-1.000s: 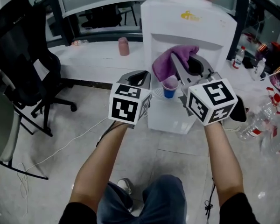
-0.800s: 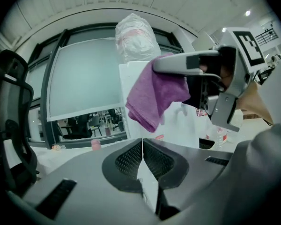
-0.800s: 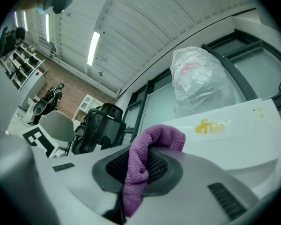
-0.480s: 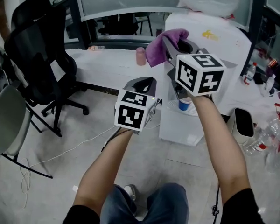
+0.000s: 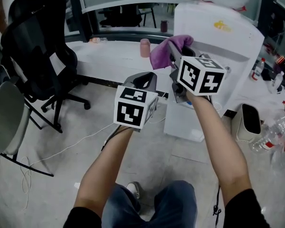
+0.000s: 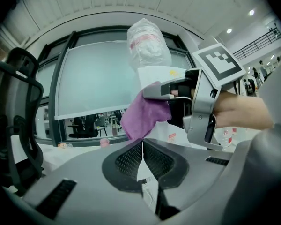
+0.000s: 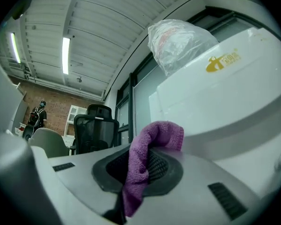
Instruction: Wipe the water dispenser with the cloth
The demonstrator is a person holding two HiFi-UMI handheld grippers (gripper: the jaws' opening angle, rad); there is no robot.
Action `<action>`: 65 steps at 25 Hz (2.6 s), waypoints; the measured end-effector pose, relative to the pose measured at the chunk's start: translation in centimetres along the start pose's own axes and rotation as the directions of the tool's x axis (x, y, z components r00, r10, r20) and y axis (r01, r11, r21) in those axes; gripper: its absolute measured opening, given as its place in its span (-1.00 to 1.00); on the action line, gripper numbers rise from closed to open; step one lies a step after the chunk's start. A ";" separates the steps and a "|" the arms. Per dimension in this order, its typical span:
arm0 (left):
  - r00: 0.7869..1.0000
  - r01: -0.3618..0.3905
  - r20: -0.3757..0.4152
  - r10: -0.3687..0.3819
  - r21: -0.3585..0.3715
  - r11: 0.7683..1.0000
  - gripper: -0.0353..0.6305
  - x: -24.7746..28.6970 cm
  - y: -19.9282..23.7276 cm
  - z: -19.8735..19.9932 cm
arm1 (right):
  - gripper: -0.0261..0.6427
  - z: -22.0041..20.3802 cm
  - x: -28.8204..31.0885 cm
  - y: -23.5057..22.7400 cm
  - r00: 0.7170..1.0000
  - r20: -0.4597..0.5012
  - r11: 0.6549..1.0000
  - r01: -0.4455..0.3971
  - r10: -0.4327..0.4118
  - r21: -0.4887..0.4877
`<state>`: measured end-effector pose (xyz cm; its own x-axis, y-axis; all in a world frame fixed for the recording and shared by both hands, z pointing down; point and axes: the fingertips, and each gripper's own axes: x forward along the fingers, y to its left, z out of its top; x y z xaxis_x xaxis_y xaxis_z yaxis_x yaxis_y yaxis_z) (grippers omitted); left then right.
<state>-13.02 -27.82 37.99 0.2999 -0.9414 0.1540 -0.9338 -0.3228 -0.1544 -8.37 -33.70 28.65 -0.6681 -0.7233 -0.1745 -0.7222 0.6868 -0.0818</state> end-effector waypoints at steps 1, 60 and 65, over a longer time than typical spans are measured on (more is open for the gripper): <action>1.000 0.002 -0.003 -0.002 -0.002 1.000 -0.81 0.1 0.0 -0.4 | -0.79 -0.8 0.0 0.0 1.000 -0.010 1.000 0.003 -0.003 0.006; 0.983 0.100 -0.146 -0.110 -0.070 0.992 -0.81 3.2 -4.1 -17.5 | -0.79 -33.3 -5.4 -1.2 0.921 -0.374 0.991 0.066 -0.105 -0.115; 0.982 0.123 -0.129 -0.135 -0.091 0.988 -0.81 4.4 -5.5 -17.2 | -0.79 -32.9 -7.3 -2.7 0.915 -0.381 0.987 0.085 -0.130 -0.134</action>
<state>-9.96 -28.53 56.32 0.3952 -0.8689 0.2982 -0.9034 -0.4263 -0.0450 -7.42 -32.65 62.41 -0.5855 -0.7789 0.2247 -0.7938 0.6071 0.0361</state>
